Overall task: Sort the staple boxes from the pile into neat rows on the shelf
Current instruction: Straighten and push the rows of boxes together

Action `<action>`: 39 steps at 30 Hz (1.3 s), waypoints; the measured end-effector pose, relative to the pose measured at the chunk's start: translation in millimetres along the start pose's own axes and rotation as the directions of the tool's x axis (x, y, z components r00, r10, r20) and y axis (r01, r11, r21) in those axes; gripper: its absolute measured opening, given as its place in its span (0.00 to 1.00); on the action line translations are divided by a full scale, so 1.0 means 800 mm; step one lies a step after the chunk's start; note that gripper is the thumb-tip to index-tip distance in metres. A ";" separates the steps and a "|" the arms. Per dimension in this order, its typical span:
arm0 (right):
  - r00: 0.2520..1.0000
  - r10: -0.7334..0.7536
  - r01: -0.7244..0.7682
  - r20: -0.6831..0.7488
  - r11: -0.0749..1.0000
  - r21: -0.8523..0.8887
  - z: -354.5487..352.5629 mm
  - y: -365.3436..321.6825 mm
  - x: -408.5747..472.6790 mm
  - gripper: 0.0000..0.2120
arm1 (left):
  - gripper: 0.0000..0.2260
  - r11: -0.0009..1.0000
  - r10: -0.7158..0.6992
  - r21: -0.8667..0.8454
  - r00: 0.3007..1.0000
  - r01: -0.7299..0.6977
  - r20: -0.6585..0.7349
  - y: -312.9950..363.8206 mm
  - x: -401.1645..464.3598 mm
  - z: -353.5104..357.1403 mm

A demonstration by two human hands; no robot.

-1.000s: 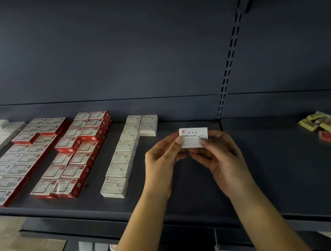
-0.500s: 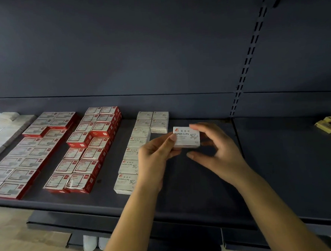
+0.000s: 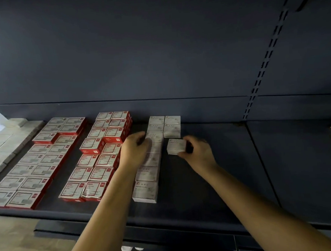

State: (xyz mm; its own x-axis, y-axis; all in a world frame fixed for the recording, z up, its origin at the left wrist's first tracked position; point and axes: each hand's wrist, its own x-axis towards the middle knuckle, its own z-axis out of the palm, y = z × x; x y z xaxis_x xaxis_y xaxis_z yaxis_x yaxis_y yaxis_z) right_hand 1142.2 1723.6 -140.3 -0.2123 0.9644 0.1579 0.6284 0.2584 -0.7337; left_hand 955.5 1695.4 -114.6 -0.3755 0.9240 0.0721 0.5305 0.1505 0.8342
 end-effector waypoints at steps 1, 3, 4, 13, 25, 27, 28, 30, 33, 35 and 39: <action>1.000 0.008 -0.008 -0.010 1.000 -0.013 0.004 0.000 0.002 0.21 | 0.17 1.000 -0.003 0.007 0.999 0.003 0.041 -0.003 0.001 0.001; 0.999 0.010 -0.011 -0.032 1.000 -0.012 0.010 -0.002 0.006 0.20 | 0.16 0.999 -0.027 -0.023 0.996 0.029 0.090 -0.005 0.001 0.003; 0.999 0.015 -0.015 -0.040 1.000 -0.004 0.013 -0.006 0.009 0.21 | 0.15 0.998 -0.045 -0.047 0.994 0.050 0.099 -0.005 0.001 0.003; 0.995 0.010 -0.009 -0.095 1.000 0.007 0.028 -0.015 0.020 0.17 | 0.17 1.000 0.002 0.002 0.992 -0.002 0.128 -0.016 0.005 -0.002; 0.999 -0.036 0.033 -0.009 0.976 -0.213 0.023 -0.017 0.013 0.17 | 0.17 0.921 0.204 0.289 0.954 -0.262 0.218 -0.013 -0.005 -0.003; 0.997 -0.071 0.068 0.001 0.950 -0.305 0.014 -0.019 0.003 0.20 | 0.17 0.874 0.248 0.367 0.942 -0.318 0.226 0.000 -0.012 -0.006; 0.996 -0.086 0.084 0.010 0.940 -0.331 0.009 -0.021 -0.003 0.21 | 0.17 0.849 0.289 0.390 0.932 -0.355 0.220 0.005 -0.017 -0.006; 0.995 -0.065 0.090 0.077 0.922 -0.376 -0.001 -0.025 -0.016 0.24 | 0.17 0.782 0.404 0.425 0.890 -0.456 0.212 0.013 -0.028 -0.004; 0.988 -0.050 0.104 0.144 0.911 -0.398 -0.009 -0.032 -0.034 0.27 | 0.20 0.731 0.433 0.475 0.871 -0.490 0.232 0.022 -0.049 0.000; 0.986 -0.075 0.126 0.148 0.920 -0.372 -0.015 -0.039 -0.045 0.27 | 0.21 0.719 0.440 0.489 0.868 -0.494 0.230 0.028 -0.061 0.000; 0.991 -0.113 0.130 0.074 0.945 -0.300 -0.014 -0.062 -0.059 0.27 | 0.21 0.684 0.489 0.494 0.840 -0.537 0.237 0.024 -0.074 -0.017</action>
State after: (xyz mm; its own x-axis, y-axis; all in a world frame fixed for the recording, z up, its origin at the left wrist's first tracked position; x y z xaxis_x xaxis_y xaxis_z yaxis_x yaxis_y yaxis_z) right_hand 1129.6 1666.1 -104.1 -0.3366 0.9221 0.1907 0.7907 0.3868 -0.4745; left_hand 977.4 1639.2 -95.5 0.1235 0.9327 0.3388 0.9396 -0.2197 0.2623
